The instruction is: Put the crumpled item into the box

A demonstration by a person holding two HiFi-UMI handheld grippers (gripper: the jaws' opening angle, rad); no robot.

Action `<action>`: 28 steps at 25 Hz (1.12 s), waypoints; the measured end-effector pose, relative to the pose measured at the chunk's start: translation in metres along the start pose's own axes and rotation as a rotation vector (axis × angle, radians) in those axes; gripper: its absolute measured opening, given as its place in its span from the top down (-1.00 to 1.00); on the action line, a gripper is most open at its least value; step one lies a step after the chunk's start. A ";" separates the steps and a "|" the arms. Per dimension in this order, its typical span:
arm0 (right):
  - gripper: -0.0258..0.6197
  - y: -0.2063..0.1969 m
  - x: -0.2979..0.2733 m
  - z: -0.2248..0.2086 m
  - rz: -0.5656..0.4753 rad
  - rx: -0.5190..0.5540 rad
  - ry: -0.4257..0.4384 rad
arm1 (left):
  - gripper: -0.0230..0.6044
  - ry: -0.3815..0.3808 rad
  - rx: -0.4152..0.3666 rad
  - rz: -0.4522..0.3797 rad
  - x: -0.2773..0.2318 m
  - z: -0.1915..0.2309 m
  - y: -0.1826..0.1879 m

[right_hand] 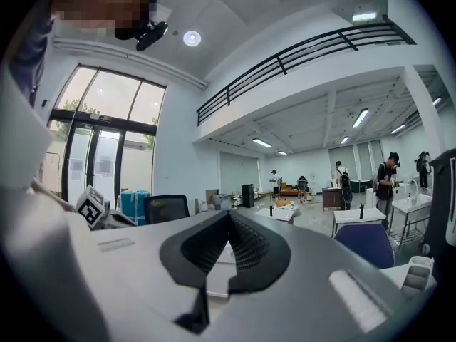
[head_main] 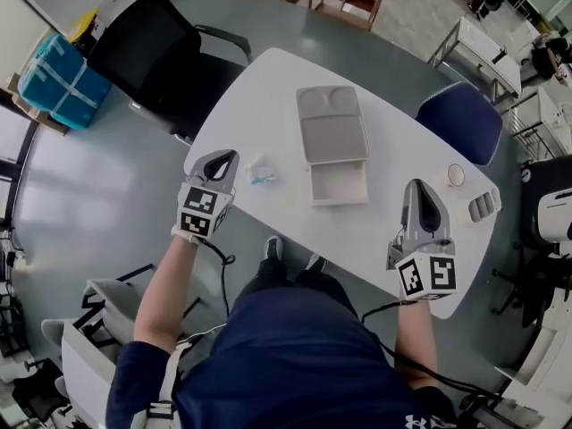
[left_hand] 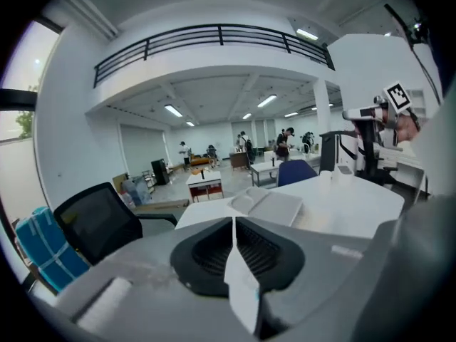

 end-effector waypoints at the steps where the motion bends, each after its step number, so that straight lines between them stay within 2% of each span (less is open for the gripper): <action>1: 0.91 0.000 0.000 0.001 0.006 0.003 -0.009 | 0.81 -0.029 -0.013 0.038 -0.009 0.003 -0.007; 2: 0.91 -0.001 0.000 0.001 0.012 0.005 -0.018 | 0.71 -0.055 -0.026 0.073 -0.017 0.005 -0.014; 4: 0.91 -0.005 0.000 0.000 0.027 0.007 -0.039 | 0.65 -0.102 -0.046 0.135 -0.033 0.007 -0.026; 10: 0.91 -0.012 0.002 -0.004 0.057 -0.001 -0.099 | 0.57 -0.247 -0.037 0.372 -0.074 0.005 -0.073; 14: 0.91 -0.019 0.004 -0.004 0.075 -0.004 -0.127 | 0.56 -0.316 -0.074 0.509 -0.094 -0.001 -0.102; 19: 0.91 -0.027 0.009 -0.012 0.093 -0.019 -0.164 | 0.56 -0.282 -0.154 0.584 -0.119 0.004 -0.112; 28: 0.91 -0.036 0.013 -0.017 0.109 -0.037 -0.207 | 0.56 -0.285 -0.158 0.707 -0.142 0.002 -0.145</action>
Point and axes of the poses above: the fingertips, and each gripper's own axes: x backward along the fingers, z to its left, y out of its top, the point moved 5 cm from there along x, backward along the fingers, and after that the axes turned 3 degrees about x, right-handed, at the moved point
